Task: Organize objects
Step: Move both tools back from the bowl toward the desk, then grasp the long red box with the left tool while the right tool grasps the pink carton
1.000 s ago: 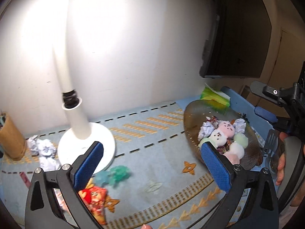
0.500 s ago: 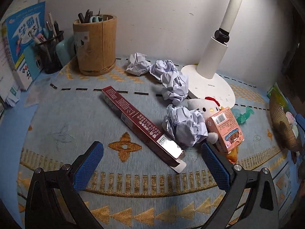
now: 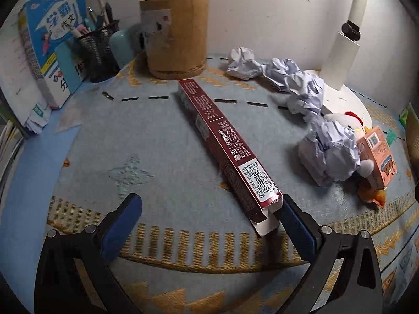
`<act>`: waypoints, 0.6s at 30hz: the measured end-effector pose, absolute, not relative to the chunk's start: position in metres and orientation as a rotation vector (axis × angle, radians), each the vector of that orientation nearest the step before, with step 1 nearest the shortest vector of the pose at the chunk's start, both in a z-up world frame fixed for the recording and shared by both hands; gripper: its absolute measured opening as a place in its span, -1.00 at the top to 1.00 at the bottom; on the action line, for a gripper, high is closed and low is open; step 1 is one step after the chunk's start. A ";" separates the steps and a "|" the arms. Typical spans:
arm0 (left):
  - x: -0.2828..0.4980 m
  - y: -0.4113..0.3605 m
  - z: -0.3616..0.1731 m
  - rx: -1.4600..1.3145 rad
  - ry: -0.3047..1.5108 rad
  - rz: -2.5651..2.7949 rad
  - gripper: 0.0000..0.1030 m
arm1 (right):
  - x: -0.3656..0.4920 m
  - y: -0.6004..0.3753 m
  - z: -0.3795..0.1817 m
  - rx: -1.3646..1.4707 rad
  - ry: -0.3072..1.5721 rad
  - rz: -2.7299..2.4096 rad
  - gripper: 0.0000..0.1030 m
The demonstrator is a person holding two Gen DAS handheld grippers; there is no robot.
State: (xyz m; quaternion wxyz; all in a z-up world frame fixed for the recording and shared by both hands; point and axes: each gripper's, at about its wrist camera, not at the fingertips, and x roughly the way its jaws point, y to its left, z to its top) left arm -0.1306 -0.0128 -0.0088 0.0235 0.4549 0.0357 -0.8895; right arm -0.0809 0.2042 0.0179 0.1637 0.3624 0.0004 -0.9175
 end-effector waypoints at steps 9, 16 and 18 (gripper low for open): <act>-0.146 0.002 -0.009 1.405 0.041 -2.763 -0.99 | -0.102 0.165 -0.012 1.054 0.286 -2.629 -1.00; -0.172 0.009 -0.008 1.384 0.074 -2.722 -1.00 | -0.120 0.169 -0.014 1.042 0.201 -2.612 -1.00; -0.173 0.010 -0.007 1.379 0.082 -2.714 -1.00 | -0.124 0.170 -0.018 1.049 0.133 -2.551 -0.99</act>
